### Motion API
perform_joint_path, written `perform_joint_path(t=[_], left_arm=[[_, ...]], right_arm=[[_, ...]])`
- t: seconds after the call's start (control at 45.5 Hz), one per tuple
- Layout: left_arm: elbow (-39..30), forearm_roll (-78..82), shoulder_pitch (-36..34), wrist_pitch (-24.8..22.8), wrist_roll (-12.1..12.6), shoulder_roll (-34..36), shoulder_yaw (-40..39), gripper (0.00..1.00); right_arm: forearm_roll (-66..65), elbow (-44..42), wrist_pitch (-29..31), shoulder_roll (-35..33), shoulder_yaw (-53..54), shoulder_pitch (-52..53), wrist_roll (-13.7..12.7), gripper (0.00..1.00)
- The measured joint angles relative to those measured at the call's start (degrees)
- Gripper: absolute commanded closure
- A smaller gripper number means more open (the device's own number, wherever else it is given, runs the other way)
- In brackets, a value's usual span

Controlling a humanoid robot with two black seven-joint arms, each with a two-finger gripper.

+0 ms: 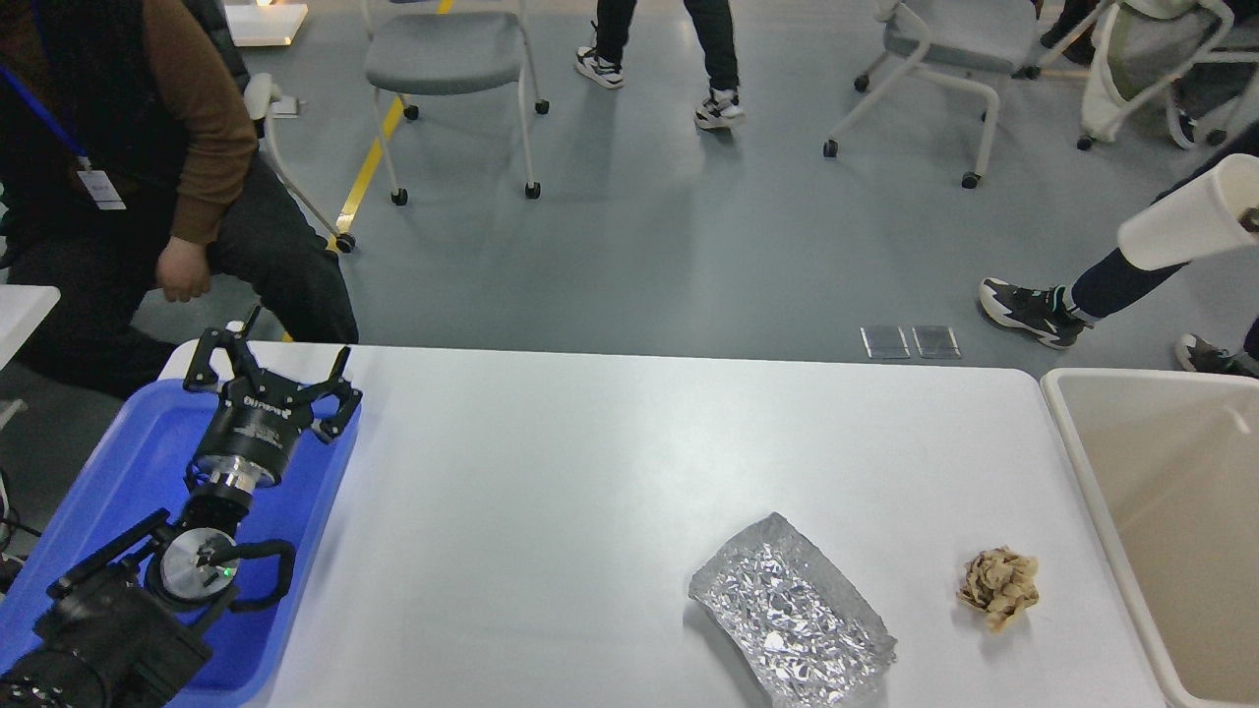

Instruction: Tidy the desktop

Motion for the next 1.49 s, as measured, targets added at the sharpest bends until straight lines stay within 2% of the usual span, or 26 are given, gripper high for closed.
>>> perform_joint_path(t=[0.242,0.374,0.462,0.659,0.945,1.143,1.363,1.407,1.451,1.495], left_arm=[[0.01,0.00,0.00,0.00,0.00,0.01,-0.02,0.00],[0.01,0.00,0.01,0.00,0.00,0.00,-0.02,0.00],[0.00,0.00,0.01,0.00,0.00,0.00,-0.01,0.00],[0.01,0.00,0.01,0.00,0.00,0.00,-0.01,0.00],[0.02,0.00,0.01,0.09,0.00,0.00,0.00,0.00],[0.02,0.00,0.00,0.09,0.00,0.00,0.00,0.00],[0.01,0.00,0.00,0.09,0.00,0.00,0.00,0.00],[0.01,-0.01,-0.03,0.10,0.00,0.00,0.00,0.00],[0.01,-0.01,-0.04,0.09,0.00,0.00,0.00,0.00],[0.01,-0.01,-0.04,0.10,0.00,0.00,0.00,0.00]], right_arm=[[15.43,-18.32,-5.94,9.75,0.25,-14.59,-0.16,1.00],[22.89,-24.39,-8.69,14.65,0.42,-20.65,-0.66,1.00],[27.91,-27.01,-11.09,17.71,1.14,-24.08,-1.95,1.00],[35.07,-29.74,-15.25,22.67,6.36,-28.73,-5.90,1.00],[38.65,-30.84,-19.02,26.55,17.87,-31.08,-11.60,1.00],[39.44,-31.06,-19.93,27.52,22.42,-31.64,-13.19,1.00],[39.79,-31.14,-20.03,27.93,24.64,-32.26,-13.79,0.99],[39.85,-31.16,-20.02,27.99,25.16,-32.45,-13.84,0.60],[39.86,-31.16,-20.02,28.01,25.30,-32.50,-13.85,0.01],[39.87,-31.18,-20.03,28.02,25.57,-32.60,-13.87,0.00]])
